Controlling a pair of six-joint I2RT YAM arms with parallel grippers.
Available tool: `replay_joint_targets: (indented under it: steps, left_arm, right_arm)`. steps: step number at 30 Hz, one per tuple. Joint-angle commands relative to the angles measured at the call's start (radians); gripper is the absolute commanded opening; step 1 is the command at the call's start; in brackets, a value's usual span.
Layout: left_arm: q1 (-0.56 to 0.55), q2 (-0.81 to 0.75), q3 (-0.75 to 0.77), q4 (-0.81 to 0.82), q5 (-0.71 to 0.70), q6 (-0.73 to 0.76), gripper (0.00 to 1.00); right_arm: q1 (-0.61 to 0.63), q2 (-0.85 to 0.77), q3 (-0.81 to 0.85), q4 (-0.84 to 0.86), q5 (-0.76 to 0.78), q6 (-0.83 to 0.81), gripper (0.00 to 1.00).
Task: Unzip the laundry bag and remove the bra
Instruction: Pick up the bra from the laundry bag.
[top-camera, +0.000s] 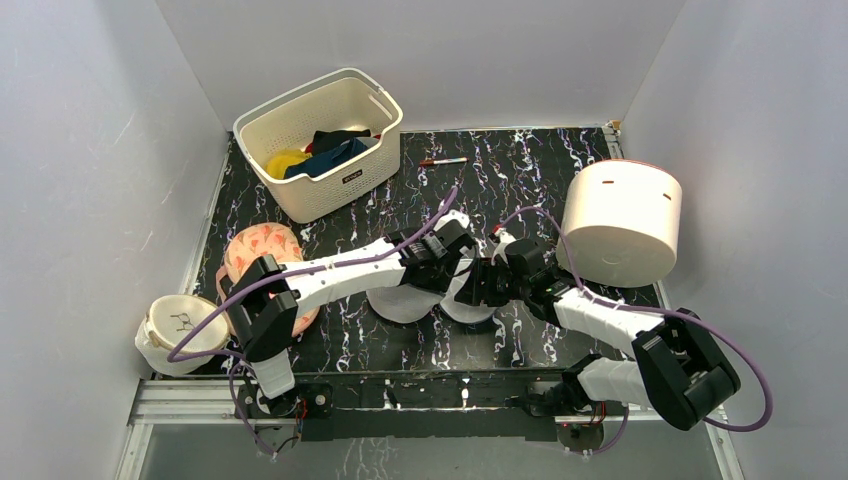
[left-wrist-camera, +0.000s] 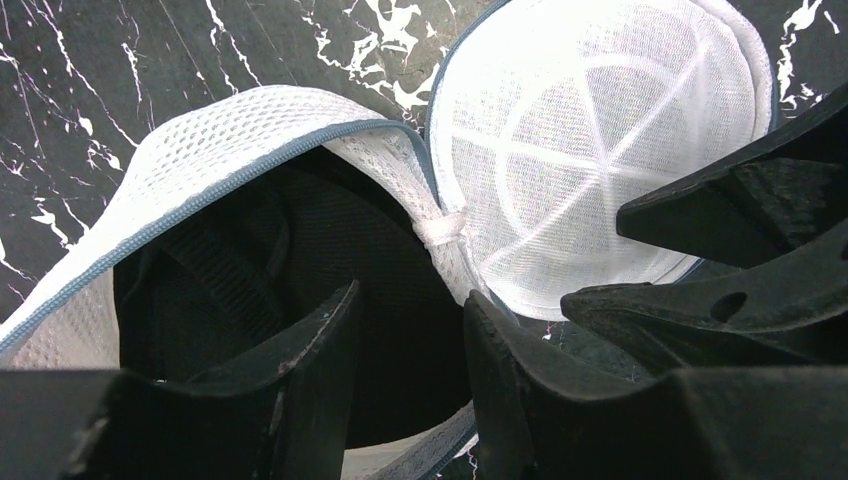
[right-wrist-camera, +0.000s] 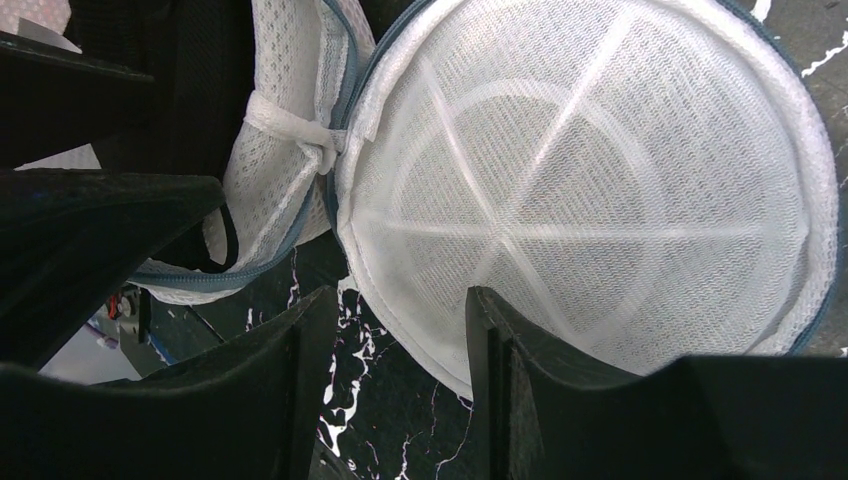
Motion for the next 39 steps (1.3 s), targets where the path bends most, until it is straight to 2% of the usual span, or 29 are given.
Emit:
replay_joint_targets:
  steps: [1,10,18,21,23,34,39]
  left_arm:
    - [0.003,-0.008,-0.016,-0.018,-0.017,-0.007,0.40]
    - [0.002,0.013,-0.026,-0.008,0.018,0.000,0.47]
    - [0.003,0.001,0.005,-0.037,-0.004,0.018,0.17]
    - [0.003,-0.042,0.002,-0.030,-0.007,0.031,0.09]
    - [0.003,-0.075,-0.006,-0.023,-0.015,0.031,0.00]
    - [0.003,-0.195,-0.007,-0.012,-0.036,0.036,0.00]
    - [0.003,-0.296,-0.032,0.028,-0.065,0.045,0.00]
  right_arm:
    - [0.004,0.020,0.025,0.056,-0.014,-0.018,0.48]
    - [0.004,0.032,0.029,0.060,-0.021,-0.017,0.48]
    - [0.004,0.030,0.025,0.058,-0.012,-0.019,0.48]
    - [0.004,0.028,0.015,0.065,-0.011,-0.016,0.48]
    - [0.004,0.030,0.013,0.068,-0.011,-0.017,0.48]
    - [0.003,0.037,0.017,0.071,-0.011,-0.019,0.47]
    - [0.004,0.029,0.029,0.049,-0.003,-0.024,0.47]
